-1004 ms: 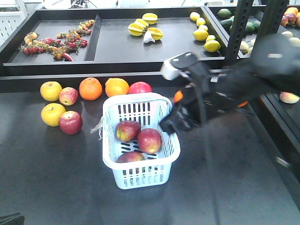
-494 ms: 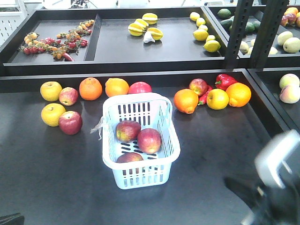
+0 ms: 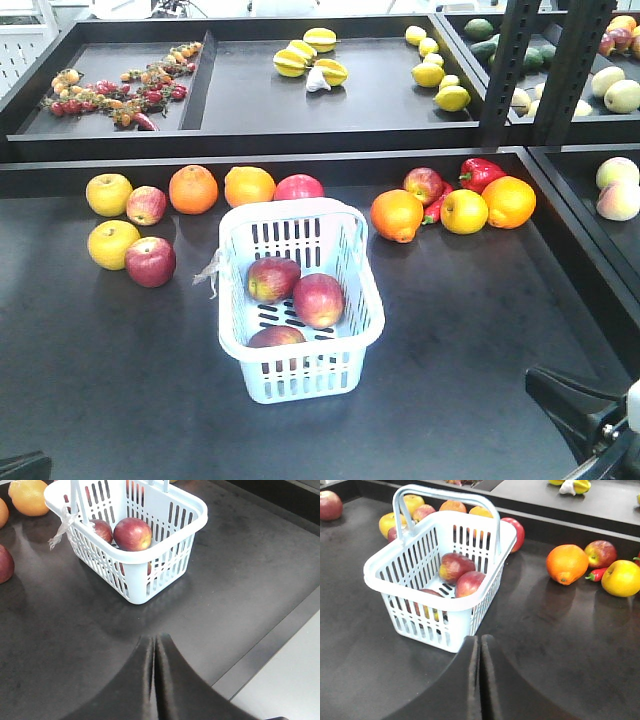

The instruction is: Pick three apples into basket with both arms

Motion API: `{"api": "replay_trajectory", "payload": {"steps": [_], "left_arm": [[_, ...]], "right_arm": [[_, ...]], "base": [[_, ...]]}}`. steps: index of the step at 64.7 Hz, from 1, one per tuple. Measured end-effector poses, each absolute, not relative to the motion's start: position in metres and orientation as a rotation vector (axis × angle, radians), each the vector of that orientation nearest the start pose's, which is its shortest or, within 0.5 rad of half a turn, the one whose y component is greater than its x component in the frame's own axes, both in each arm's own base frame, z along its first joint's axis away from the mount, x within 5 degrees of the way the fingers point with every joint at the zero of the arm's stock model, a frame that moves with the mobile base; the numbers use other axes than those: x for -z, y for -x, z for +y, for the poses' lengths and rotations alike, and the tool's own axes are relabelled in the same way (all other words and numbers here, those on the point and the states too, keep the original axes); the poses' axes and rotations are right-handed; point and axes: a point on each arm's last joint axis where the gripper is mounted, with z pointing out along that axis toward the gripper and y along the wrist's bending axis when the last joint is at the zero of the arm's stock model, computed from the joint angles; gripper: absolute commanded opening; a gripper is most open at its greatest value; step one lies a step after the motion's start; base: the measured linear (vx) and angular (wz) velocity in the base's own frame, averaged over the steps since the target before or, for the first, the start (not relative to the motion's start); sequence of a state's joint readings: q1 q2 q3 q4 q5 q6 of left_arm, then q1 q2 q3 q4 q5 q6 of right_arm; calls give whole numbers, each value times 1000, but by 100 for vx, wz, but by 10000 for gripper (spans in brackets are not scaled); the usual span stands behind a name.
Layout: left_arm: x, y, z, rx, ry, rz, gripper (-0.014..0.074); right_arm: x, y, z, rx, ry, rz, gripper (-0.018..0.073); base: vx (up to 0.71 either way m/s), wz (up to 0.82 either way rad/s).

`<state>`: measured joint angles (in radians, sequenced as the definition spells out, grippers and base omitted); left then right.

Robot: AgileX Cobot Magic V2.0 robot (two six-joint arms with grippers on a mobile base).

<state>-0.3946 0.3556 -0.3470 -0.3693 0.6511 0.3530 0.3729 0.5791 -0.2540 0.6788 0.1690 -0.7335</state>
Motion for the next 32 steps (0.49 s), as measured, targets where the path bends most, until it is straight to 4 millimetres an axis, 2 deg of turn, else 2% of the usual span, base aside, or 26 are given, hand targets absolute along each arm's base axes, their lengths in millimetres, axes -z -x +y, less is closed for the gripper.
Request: {"api": "replay_trajectory", "payload": {"steps": [32], "left_arm": [[-254,-60,-46,434,-597,2031,-6]], "right_arm": [[-240,-106,52,-311,484,1888,-5]], "base": [[0,0]]}}
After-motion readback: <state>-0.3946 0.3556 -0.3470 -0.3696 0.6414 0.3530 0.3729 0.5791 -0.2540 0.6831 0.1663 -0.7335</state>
